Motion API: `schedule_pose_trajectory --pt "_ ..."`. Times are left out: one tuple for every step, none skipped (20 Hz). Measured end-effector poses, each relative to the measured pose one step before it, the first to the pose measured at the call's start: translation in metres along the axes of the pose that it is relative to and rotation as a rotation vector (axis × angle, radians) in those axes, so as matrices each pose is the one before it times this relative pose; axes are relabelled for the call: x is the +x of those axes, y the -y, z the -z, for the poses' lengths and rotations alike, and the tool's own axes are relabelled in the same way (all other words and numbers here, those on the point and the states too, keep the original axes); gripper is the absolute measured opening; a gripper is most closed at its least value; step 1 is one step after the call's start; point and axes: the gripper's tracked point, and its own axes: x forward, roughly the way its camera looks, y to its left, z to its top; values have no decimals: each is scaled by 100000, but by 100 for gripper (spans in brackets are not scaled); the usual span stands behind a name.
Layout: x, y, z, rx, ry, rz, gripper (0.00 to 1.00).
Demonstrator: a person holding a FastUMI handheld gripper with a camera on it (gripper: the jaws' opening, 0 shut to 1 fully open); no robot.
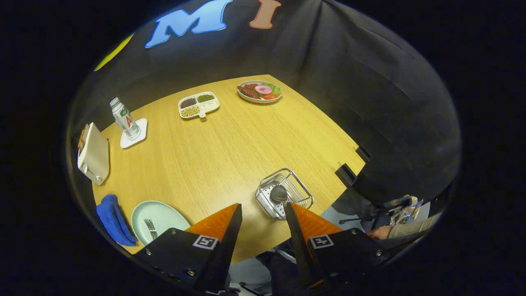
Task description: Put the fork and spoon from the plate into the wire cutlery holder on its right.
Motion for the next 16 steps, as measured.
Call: schedule_pose_trajectory --pt "-85 -749 -45 -1232 563 -1540 66" --pt "-215 -723 7 -1214 279 -1299 66" --pt "-131 -735 205 -1347 202 -1202 66" --pt "-36 -857 141 -1476 73 -1142 66" --pt "-174 -859 318 -1498 -7 -1287 66" --pt "-110 -866 356 -1705 -350 -1197 66" --pt "-171 -871 395 -1741 -170 -1309 66" --pt "-196 -876 350 -2023 -269 -1134 66" --pt "-59 -885 376 -1940 -197 -1248 66" --pt "-133 -991 325 -1901 -150 -1351 66" --pt "-94 -934 390 -1767 -86 -1377 66" --pt "-160 -941 324 -1732 -137 -1319 66" --pt "-62 -936 350 -1751 -57 -1421 66" --pt "-160 -954 322 -1760 -218 -1312 66" --pt "-59 -797 319 -1695 -149 -1048 66" --pt "-101 -813 320 -1614 -189 -1114 66"
